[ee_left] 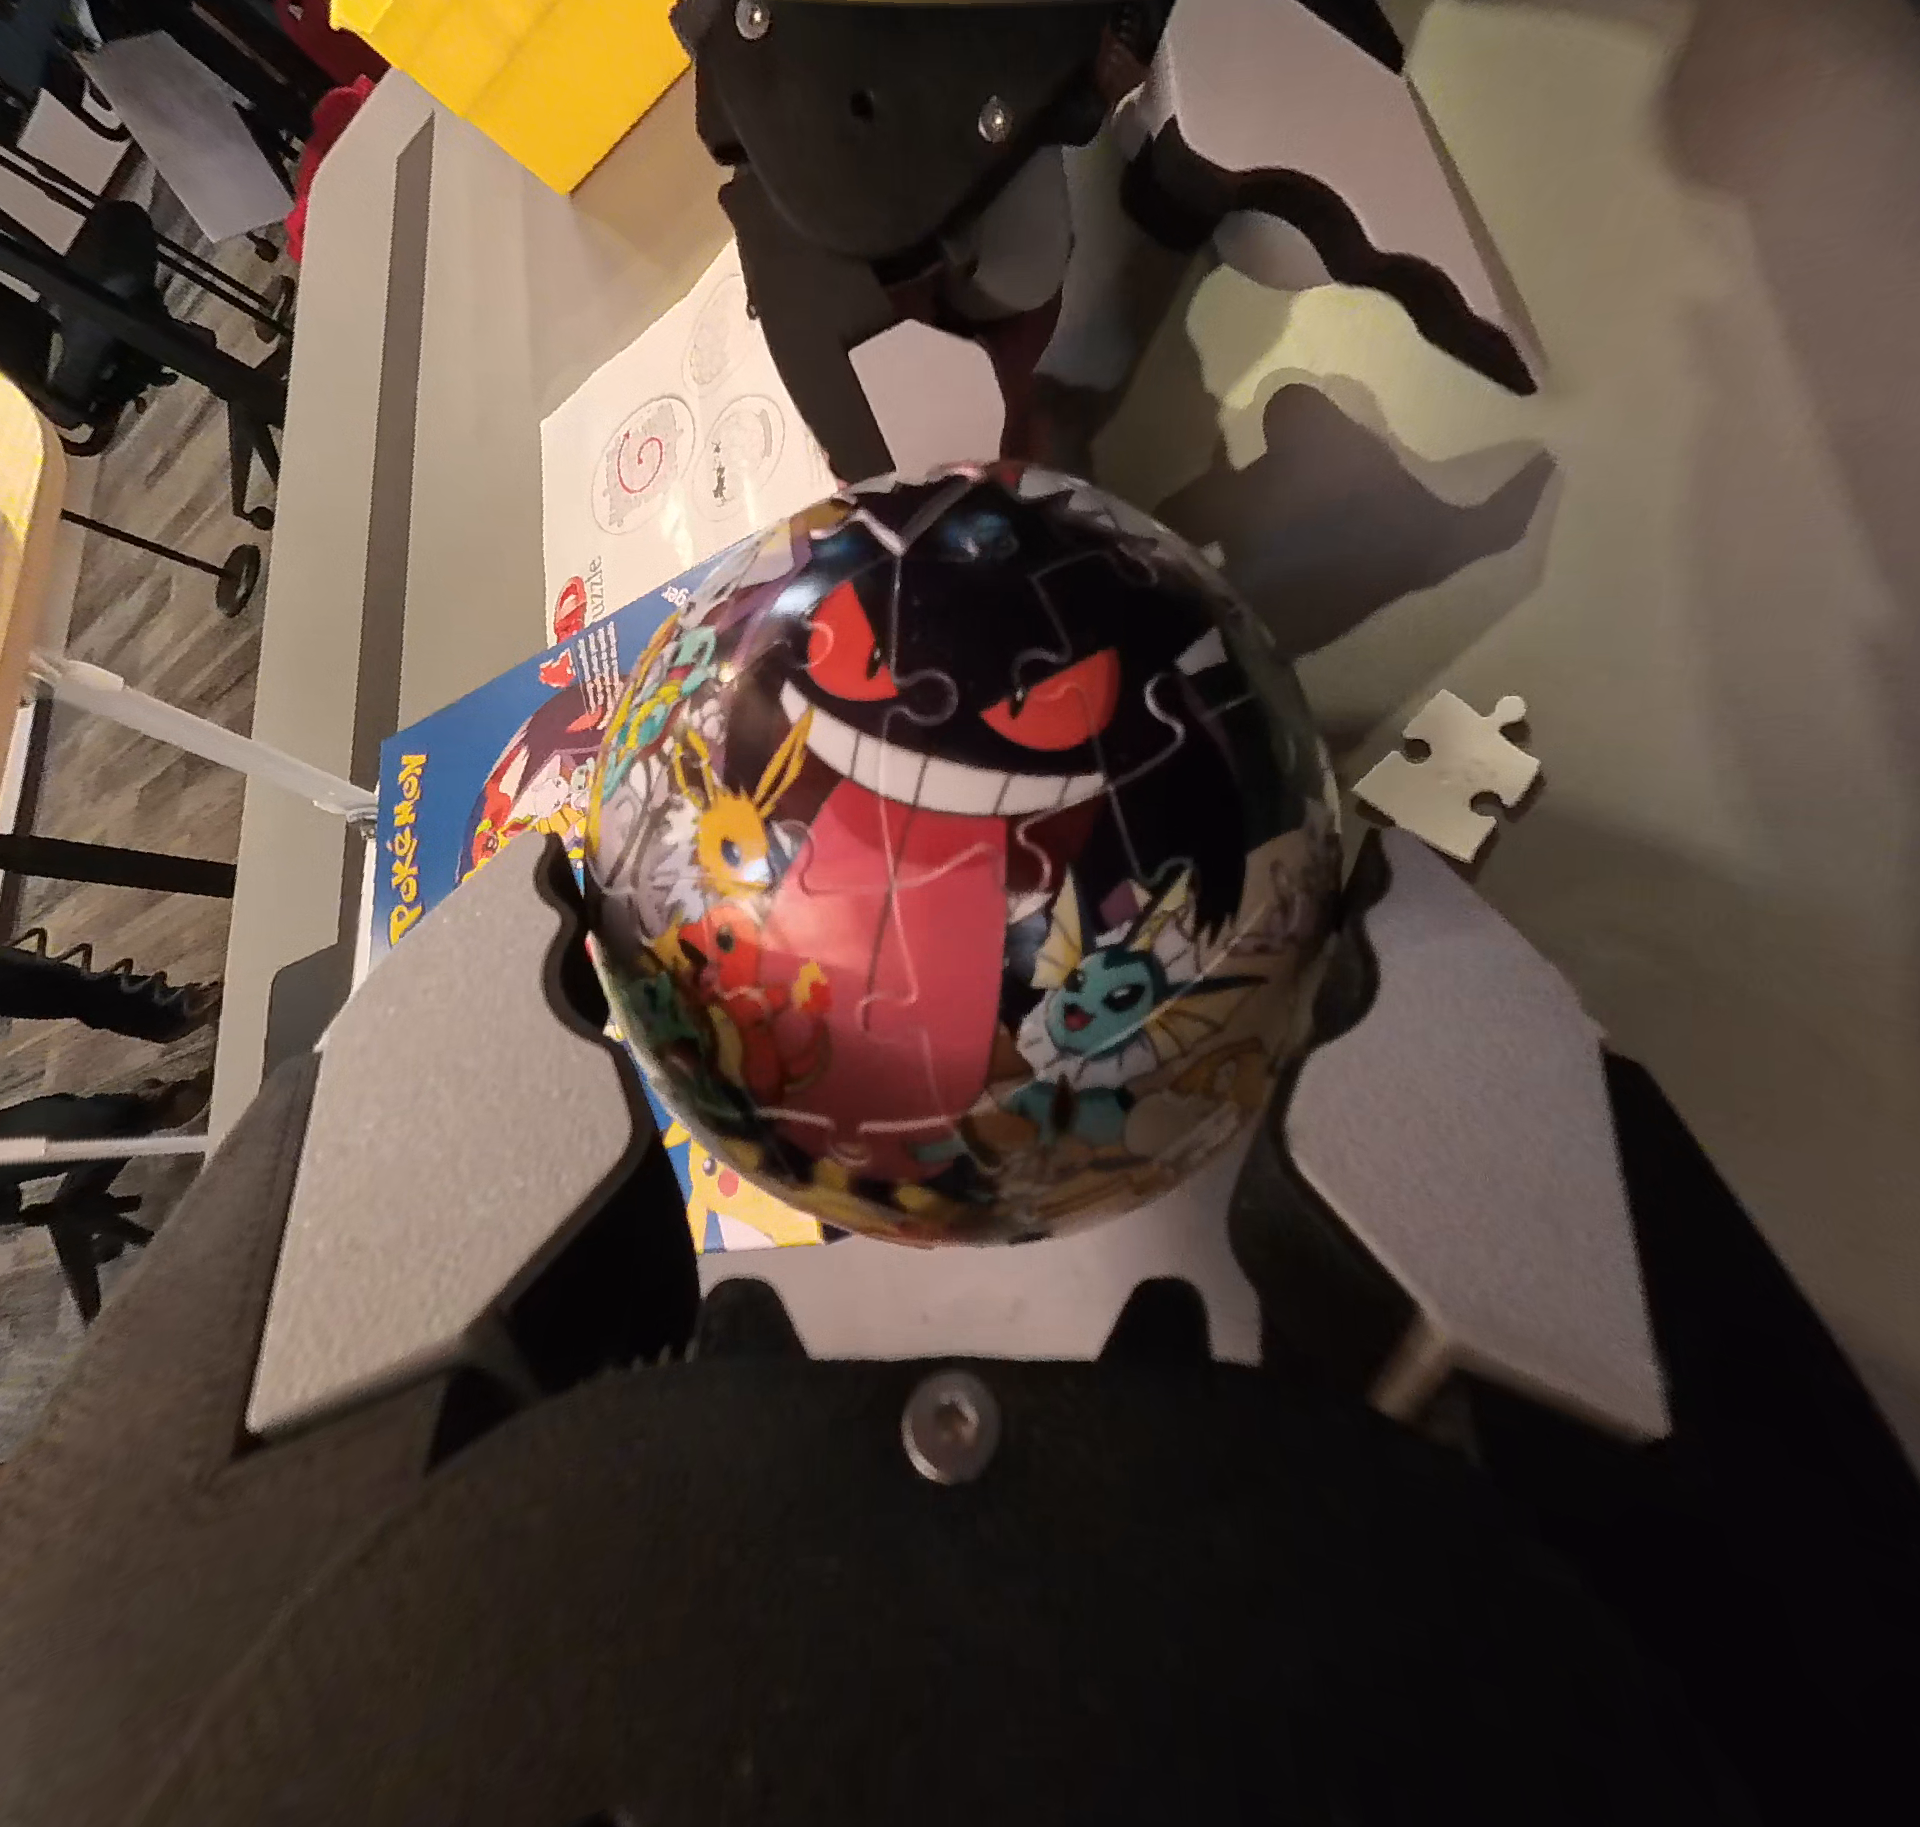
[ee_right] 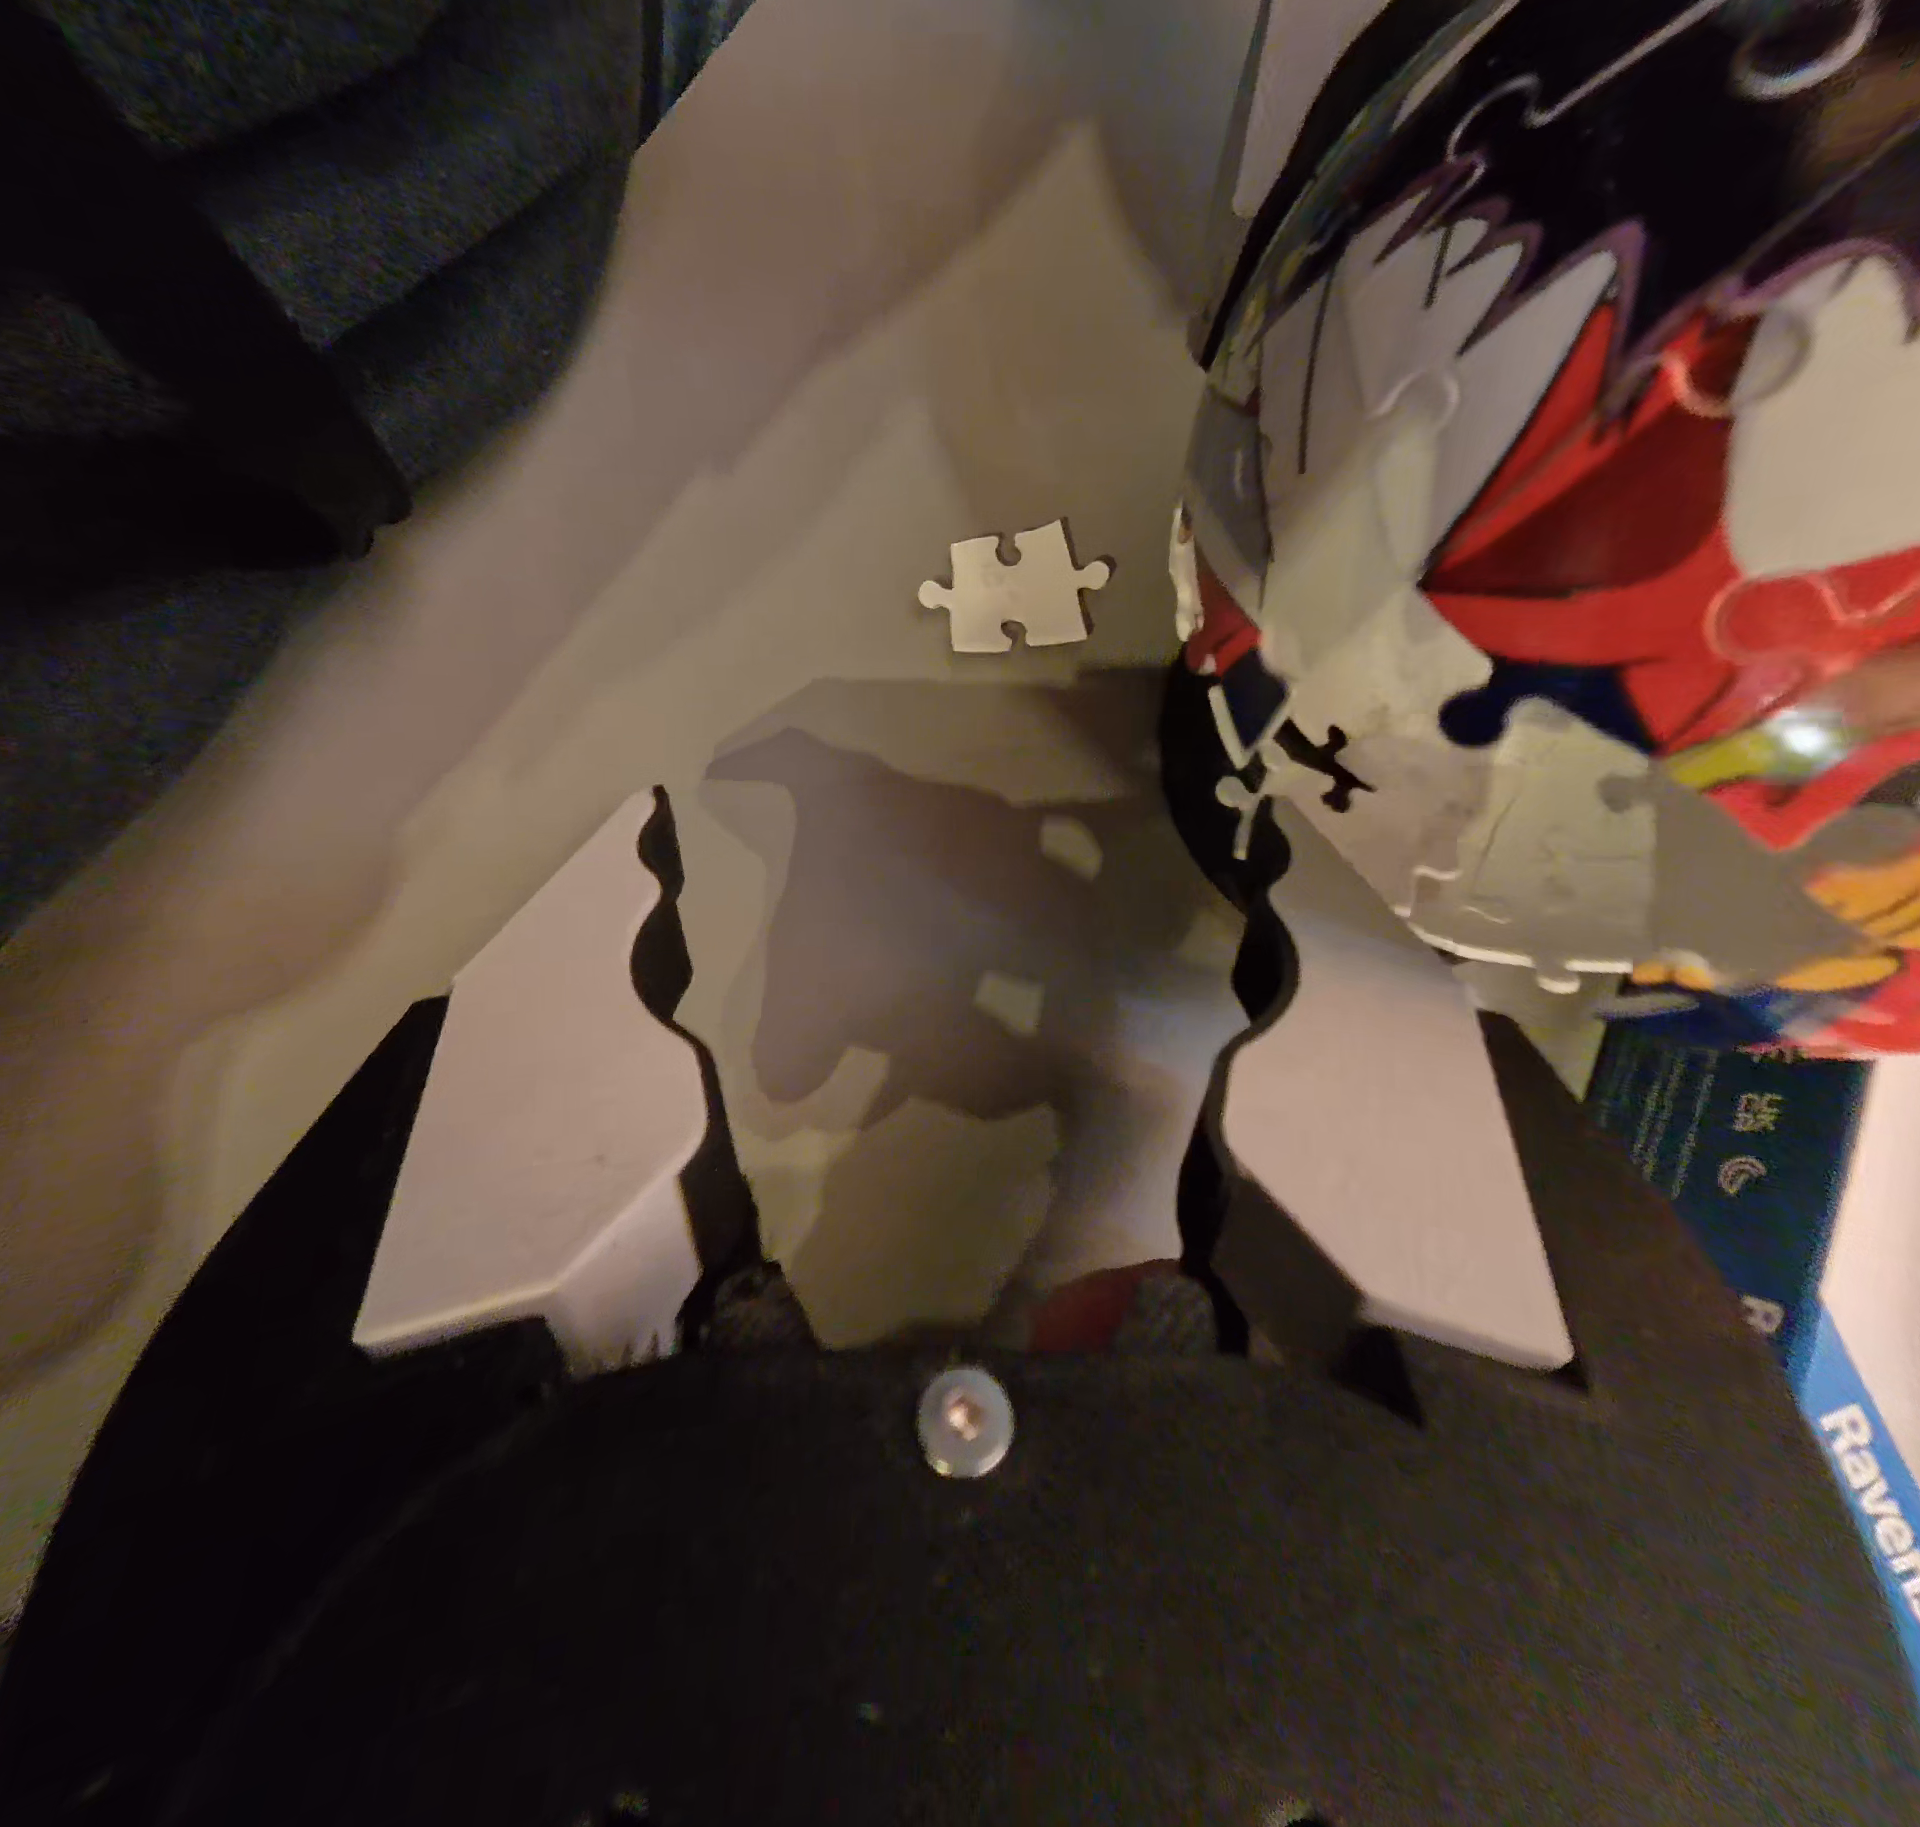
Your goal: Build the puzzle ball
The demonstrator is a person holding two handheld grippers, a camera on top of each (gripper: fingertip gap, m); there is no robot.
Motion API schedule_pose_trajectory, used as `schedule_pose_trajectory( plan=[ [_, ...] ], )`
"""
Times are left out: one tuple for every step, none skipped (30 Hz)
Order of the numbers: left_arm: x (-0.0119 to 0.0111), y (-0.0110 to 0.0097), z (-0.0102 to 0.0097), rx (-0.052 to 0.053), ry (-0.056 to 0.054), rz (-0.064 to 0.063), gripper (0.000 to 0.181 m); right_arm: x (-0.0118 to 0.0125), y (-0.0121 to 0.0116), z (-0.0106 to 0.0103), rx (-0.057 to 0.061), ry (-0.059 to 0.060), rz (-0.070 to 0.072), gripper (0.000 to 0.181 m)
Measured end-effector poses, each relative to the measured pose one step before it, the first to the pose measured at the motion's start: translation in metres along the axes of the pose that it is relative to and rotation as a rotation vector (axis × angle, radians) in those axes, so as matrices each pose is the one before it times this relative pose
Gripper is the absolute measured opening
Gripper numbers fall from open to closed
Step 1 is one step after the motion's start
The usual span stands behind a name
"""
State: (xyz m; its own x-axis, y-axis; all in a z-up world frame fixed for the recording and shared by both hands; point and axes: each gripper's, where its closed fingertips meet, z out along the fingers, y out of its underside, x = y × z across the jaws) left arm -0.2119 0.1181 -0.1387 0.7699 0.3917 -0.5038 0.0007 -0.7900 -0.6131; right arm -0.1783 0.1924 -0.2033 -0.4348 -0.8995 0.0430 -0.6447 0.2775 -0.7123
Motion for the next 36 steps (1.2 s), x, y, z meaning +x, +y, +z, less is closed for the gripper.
schedule_pose_trajectory(
  plan=[
    [-0.00022, -0.00017, 0.00010, -0.0009, 0.0004, 0.0002, 0.133, -0.00018, 0.00074, -0.00108, -0.0011, -0.0030, -0.0002, 0.105],
    [-0.00043, 0.00015, -0.00006, -0.0004, -0.0014, -0.0003, 0.133, -0.00067, -0.00012, -0.00113, 0.0058, -0.0066, 0.0027, 0.104],
    [-0.00030, 0.00015, -0.00005, -0.0016, -0.0005, 0.0004, 0.133, -0.00019, -0.00040, -0.00090, 0.0085, -0.0046, 0.0049, 0.102],
    [-0.00001, 0.00013, 0.00004, -0.0030, -0.0001, 0.0028, 0.133, 0.00036, 0.00023, -0.00074, 0.0029, 0.0014, 0.0007, 0.101],
    [0.00002, 0.00006, 0.00008, -0.0030, 0.0003, 0.0037, 0.133, 0.00142, 0.00178, -0.00047, -0.0091, 0.0103, -0.0033, 0.102],
    [0.00005, 0.00010, 0.00014, -0.0017, 0.0000, 0.0024, 0.133, 0.00118, 0.00107, -0.00095, -0.0060, 0.0075, -0.0011, 0.103],
    [0.00010, -0.00024, 0.00014, 0.0000, 0.0002, 0.0006, 0.133, 0.00109, -0.00182, -0.00151, 0.0111, 0.0067, 0.0028, 0.103],
    [0.00003, -0.00005, 0.00019, -0.0004, 0.0004, 0.0010, 0.133, 0.00067, -0.00113, -0.00119, 0.0068, 0.0044, 0.0046, 0.104],
    [0.00005, -0.00010, 0.00013, -0.0004, 0.0009, 0.0010, 0.133, 0.00018, 0.00114, 0.00009, -0.0073, 0.0023, 0.0022, 0.104],
    [-0.00018, -0.00013, 0.00010, 0.0017, 0.0004, -0.0007, 0.133, 0.00096, 0.00118, 0.00107, -0.0060, 0.0083, -0.0026, 0.105],
    [-0.00027, -0.00011, 0.00008, 0.0029, -0.0004, -0.0019, 0.133, 0.00117, 0.00162, 0.00128, -0.0066, 0.0080, 0.0035, 0.107],
    [-0.00022, -0.00005, 0.00005, 0.0011, -0.0001, -0.0011, 0.133, -0.00023, 0.00153, 0.00110, -0.0053, 0.0005, 0.0040, 0.108],
    [0.00007, -0.00002, 0.00008, -0.0017, 0.0009, 0.0012, 0.133, -0.00090, 0.00221, 0.00134, -0.0094, 0.0002, -0.0007, 0.108],
    [0.00015, 0.00002, 0.00010, -0.0034, 0.0007, 0.0030, 0.133, -0.00019, 0.00298, 0.00091, -0.0149, 0.0060, -0.0006, 0.108],
    [0.00014, 0.00004, 0.00018, -0.0019, 0.0001, 0.0018, 0.133, 0.00119, 0.00131, -0.00129, -0.0052, 0.0156, 0.0014, 0.108],
    [-0.00001, -0.00001, -0.00009, -0.0010, -0.0001, -0.0002, 0.133, 0.00173, -0.00094, -0.00396, 0.0089, 0.0174, 0.0119, 0.106],
    [-0.00003, 0.00013, -0.00010, -0.0015, -0.0001, -0.0015, 0.133, 0.00205, -0.00087, -0.00462, 0.0098, 0.0187, 0.0205, 0.101],
    [0.00001, -0.00002, 0.00008, -0.0017, -0.0006, -0.0006, 0.133, 0.00243, 0.00060, -0.00369, 0.0007, 0.0241, 0.0227, 0.095],
    [-0.00006, 0.00003, 0.00005, -0.0014, -0.0007, -0.0004, 0.133, 0.00254, 0.00237, -0.00273, -0.0078, 0.0259, 0.0284, 0.086],
    [-0.00002, -0.00025, 0.00024, -0.0016, 0.0000, -0.0009, 0.133, 0.00051, 0.00328, -0.00131, -0.0121, 0.0133, 0.0400, 0.078],
    [-0.00002, -0.00010, 0.00025, -0.0029, 0.0003, 0.0010, 0.133, -0.00204, 0.00379, 0.00045, -0.0174, 0.0046, 0.0321, 0.068],
    [-0.00002, -0.00014, 0.00027, -0.0026, 0.0002, 0.0006, 0.133, 0.00054, 0.00207, 0.00215, -0.0097, 0.0288, 0.0327, 0.063],
    [-0.00008, -0.00038, 0.00031, -0.0007, -0.0006, -0.0014, 0.133, -0.00105, -0.00038, 0.00277, 0.0023, 0.0193, 0.0449, 0.063],
    [0.00000, -0.00030, 0.00026, 0.0009, -0.0016, -0.0006, 0.133, -0.00003, -0.00056, 0.00280, 0.0008, 0.0236, 0.0543, 0.063],
    [0.00007, 0.00007, 0.00012, -0.0004, -0.0020, 0.0008, 0.133, 0.00473, -0.00023, 0.00224, -0.0019, 0.0534, 0.0565, 0.062],
    [-0.00004, -0.00002, 0.00001, -0.0011, -0.0017, -0.0015, 0.133, 0.00060, -0.00152, 0.00098, 0.0051, 0.0316, 0.0447, 0.062],
    [0.00002, -0.00001, 0.00010, -0.0013, -0.0015, -0.0006, 0.133, 0.00012, -0.00076, 0.00015, -0.0017, 0.0268, 0.0399, 0.059],
    [0.00016, 0.00004, 0.00014, -0.0014, -0.0012, 0.0021, 0.133, 0.00377, -0.00054, -0.00008, -0.0020, 0.0440, 0.0437, 0.051],
    [0.00009, -0.00004, 0.00015, -0.0007, -0.0008, 0.0014, 0.133, 0.00228, -0.00117, 0.00068, 0.0089, 0.0337, 0.0371, 0.051],
    [-0.00004, -0.00007, 0.00004, 0.0006, -0.0006, -0.0005, 0.133, 0.00167, -0.00066, 0.00097, 0.0077, 0.0285, 0.0225, 0.050],
    [0.00014, -0.00006, 0.00000, 0.0003, -0.0006, 0.0004, 0.133, 0.00298, 0.00047, 0.00072, 0.0004, 0.0373, 0.0052, 0.050],
    [0.00001, 0.00008, -0.00008, 0.0004, -0.0008, 0.0007, 0.133, 0.00241, 0.00047, 0.00043, 0.0017, 0.0279, -0.0081, 0.047],
    [-0.00001, -0.00018, 0.00013, 0.0025, -0.0013, -0.0009, 0.133, 0.00141, 0.00011, 0.00004, 0.0072, 0.0082, -0.0180, 0.044],
    [0.00000, -0.00027, 0.00017, 0.0044, -0.0011, -0.0019, 0.134, 0.00163, 0.00055, -0.00058, 0.0064, -0.0035, -0.0096, 0.040],
    [0.00013, -0.00041, 0.00032, 0.0030, 0.0001, -0.0005, 0.134, 0.00241, 0.00078, -0.00062, 0.0035, -0.0040, -0.0006, 0.038],
    [-0.00001, -0.00037, 0.00027, 0.0022, 0.0004, 0.0004, 0.134, 0.00220, 0.00064, -0.00061, 0.0023, -0.0032, -0.0064, 0.032]
  ],
)
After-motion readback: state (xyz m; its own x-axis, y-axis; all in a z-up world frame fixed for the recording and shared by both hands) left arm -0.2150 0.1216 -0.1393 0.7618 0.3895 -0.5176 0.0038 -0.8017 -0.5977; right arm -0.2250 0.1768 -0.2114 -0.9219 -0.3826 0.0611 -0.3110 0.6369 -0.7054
